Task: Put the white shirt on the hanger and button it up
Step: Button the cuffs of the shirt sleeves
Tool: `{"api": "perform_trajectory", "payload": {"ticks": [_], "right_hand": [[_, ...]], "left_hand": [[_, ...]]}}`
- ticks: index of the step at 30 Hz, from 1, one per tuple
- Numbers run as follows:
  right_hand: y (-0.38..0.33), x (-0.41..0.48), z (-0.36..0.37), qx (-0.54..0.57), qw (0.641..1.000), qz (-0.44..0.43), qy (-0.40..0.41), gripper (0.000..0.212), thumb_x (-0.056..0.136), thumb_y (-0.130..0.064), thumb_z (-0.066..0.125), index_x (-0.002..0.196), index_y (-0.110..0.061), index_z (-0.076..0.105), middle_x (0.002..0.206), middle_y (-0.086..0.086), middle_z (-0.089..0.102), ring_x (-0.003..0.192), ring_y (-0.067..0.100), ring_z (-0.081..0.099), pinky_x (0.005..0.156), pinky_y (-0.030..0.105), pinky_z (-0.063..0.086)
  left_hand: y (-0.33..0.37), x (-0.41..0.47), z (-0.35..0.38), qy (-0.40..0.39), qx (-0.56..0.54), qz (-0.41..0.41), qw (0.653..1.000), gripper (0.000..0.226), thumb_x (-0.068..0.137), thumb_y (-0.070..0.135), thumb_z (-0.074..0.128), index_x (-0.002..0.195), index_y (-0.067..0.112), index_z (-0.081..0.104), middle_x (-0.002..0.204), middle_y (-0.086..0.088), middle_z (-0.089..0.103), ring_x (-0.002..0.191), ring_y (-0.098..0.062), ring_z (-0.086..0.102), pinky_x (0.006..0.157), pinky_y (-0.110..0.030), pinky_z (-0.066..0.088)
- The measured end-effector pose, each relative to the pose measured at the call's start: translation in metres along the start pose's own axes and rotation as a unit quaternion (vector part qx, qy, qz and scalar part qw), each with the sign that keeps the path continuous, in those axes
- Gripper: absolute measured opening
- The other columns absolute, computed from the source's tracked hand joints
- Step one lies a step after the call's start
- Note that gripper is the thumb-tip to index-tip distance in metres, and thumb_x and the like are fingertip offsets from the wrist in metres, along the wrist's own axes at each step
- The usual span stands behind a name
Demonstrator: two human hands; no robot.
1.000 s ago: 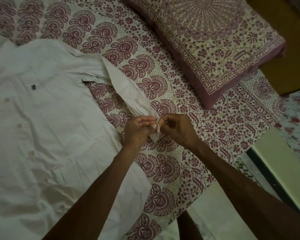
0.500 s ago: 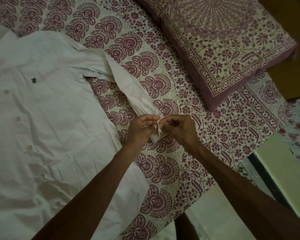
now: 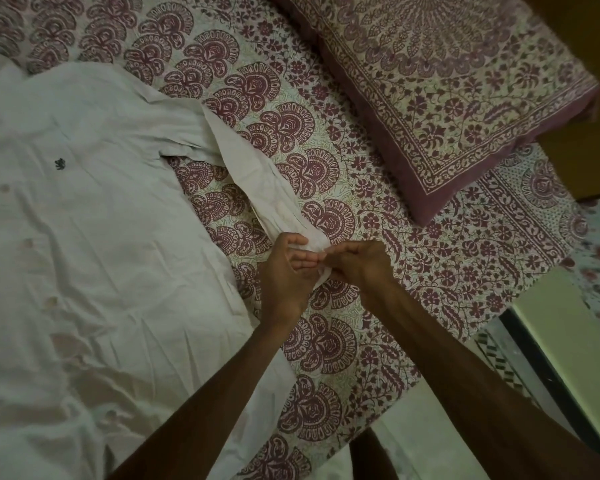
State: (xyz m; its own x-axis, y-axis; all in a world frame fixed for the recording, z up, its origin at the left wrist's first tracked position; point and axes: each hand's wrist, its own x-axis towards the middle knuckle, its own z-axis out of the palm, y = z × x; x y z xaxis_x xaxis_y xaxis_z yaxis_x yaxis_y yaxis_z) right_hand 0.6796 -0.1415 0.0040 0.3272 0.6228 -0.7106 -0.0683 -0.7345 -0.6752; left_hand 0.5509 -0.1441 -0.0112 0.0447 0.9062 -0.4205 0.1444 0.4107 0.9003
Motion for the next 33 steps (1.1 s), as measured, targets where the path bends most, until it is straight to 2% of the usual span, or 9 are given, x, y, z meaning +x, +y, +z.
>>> {"api": "perform_trajectory", "payload": {"ticks": [8,14,17,19,22,25,27,29,33], "right_hand": [[-0.001,0.008,0.003,-0.015,0.998,0.055,0.036,0.006,0.081,0.005,0.073,0.082,-0.001,0.07,0.081,0.015,0.071,0.064,0.021,0.068,0.051,0.024,0.053],[0.0,0.009,0.006,0.036,0.994,0.104,0.03,0.013,0.082,0.01,0.068,0.086,-0.003,0.069,0.076,0.013,0.067,0.062,0.019,0.06,0.05,0.023,0.05],[-0.001,0.011,0.006,0.06,0.989,0.134,0.013,0.02,0.081,0.014,0.064,0.095,0.0,0.068,0.067,0.011,0.062,0.049,0.014,0.049,0.04,0.021,0.038],[0.0,0.009,0.004,0.045,0.991,0.127,0.006,0.021,0.082,0.013,0.064,0.09,-0.005,0.068,0.067,0.008,0.062,0.041,0.008,0.051,0.035,0.017,0.036],[0.006,0.006,0.003,0.01,0.997,0.07,-0.005,0.022,0.084,0.011,0.065,0.082,-0.011,0.066,0.07,0.004,0.066,0.051,0.006,0.06,0.04,0.012,0.043],[0.017,0.005,0.003,-0.068,0.997,-0.036,0.01,0.02,0.082,0.01,0.067,0.091,-0.008,0.067,0.075,0.002,0.068,0.064,0.008,0.062,0.051,0.015,0.048],[0.023,0.004,0.004,-0.146,0.98,-0.136,0.023,0.022,0.079,0.008,0.07,0.091,-0.01,0.066,0.077,-0.003,0.066,0.066,0.001,0.06,0.056,0.015,0.049],[0.024,0.003,0.002,-0.177,0.961,-0.211,0.022,0.024,0.078,0.007,0.072,0.088,-0.013,0.064,0.077,-0.007,0.064,0.066,-0.004,0.057,0.06,0.011,0.048],[0.024,0.007,-0.003,-0.24,0.924,-0.296,0.008,0.019,0.078,0.001,0.073,0.082,-0.016,0.067,0.076,-0.013,0.064,0.07,-0.005,0.059,0.06,0.006,0.041]], "left_hand": [[-0.008,-0.001,0.007,0.051,0.024,0.023,0.998,0.046,0.073,0.0,0.08,0.11,0.012,0.055,0.085,0.0,0.072,0.075,-0.001,0.07,0.066,-0.012,0.054],[-0.013,0.002,0.008,0.044,0.044,0.022,0.998,0.051,0.073,0.002,0.081,0.114,0.013,0.053,0.085,0.002,0.073,0.073,0.002,0.07,0.066,-0.009,0.052],[-0.013,0.007,0.004,0.017,0.046,0.025,0.998,0.056,0.074,0.004,0.081,0.119,0.012,0.049,0.088,0.0,0.073,0.077,-0.004,0.071,0.068,-0.013,0.054],[-0.014,0.011,0.002,0.004,0.064,0.022,0.998,0.053,0.076,0.007,0.08,0.12,0.013,0.05,0.089,-0.002,0.074,0.078,-0.006,0.071,0.071,-0.02,0.058],[-0.013,0.018,-0.002,-0.018,0.036,-0.047,0.998,0.054,0.076,0.005,0.079,0.119,0.018,0.049,0.088,-0.004,0.074,0.079,-0.012,0.073,0.074,-0.034,0.061],[-0.002,0.023,-0.006,-0.042,-0.074,-0.192,0.978,0.056,0.075,-0.003,0.078,0.117,0.014,0.046,0.1,-0.012,0.066,0.092,-0.024,0.07,0.08,-0.042,0.06],[0.007,0.027,-0.009,-0.067,-0.116,-0.265,0.955,0.037,0.077,-0.009,0.073,0.104,0.004,0.052,0.098,-0.012,0.062,0.087,-0.022,0.065,0.081,-0.036,0.057],[0.012,0.031,-0.015,-0.104,-0.143,-0.323,0.93,0.015,0.079,-0.009,0.07,0.087,0.001,0.062,0.088,-0.014,0.065,0.076,-0.018,0.063,0.071,-0.026,0.057],[0.002,0.036,-0.02,-0.101,-0.242,-0.402,0.878,0.005,0.083,-0.003,0.069,0.087,-0.003,0.067,0.083,-0.013,0.068,0.071,-0.015,0.066,0.065,-0.02,0.059]]}}
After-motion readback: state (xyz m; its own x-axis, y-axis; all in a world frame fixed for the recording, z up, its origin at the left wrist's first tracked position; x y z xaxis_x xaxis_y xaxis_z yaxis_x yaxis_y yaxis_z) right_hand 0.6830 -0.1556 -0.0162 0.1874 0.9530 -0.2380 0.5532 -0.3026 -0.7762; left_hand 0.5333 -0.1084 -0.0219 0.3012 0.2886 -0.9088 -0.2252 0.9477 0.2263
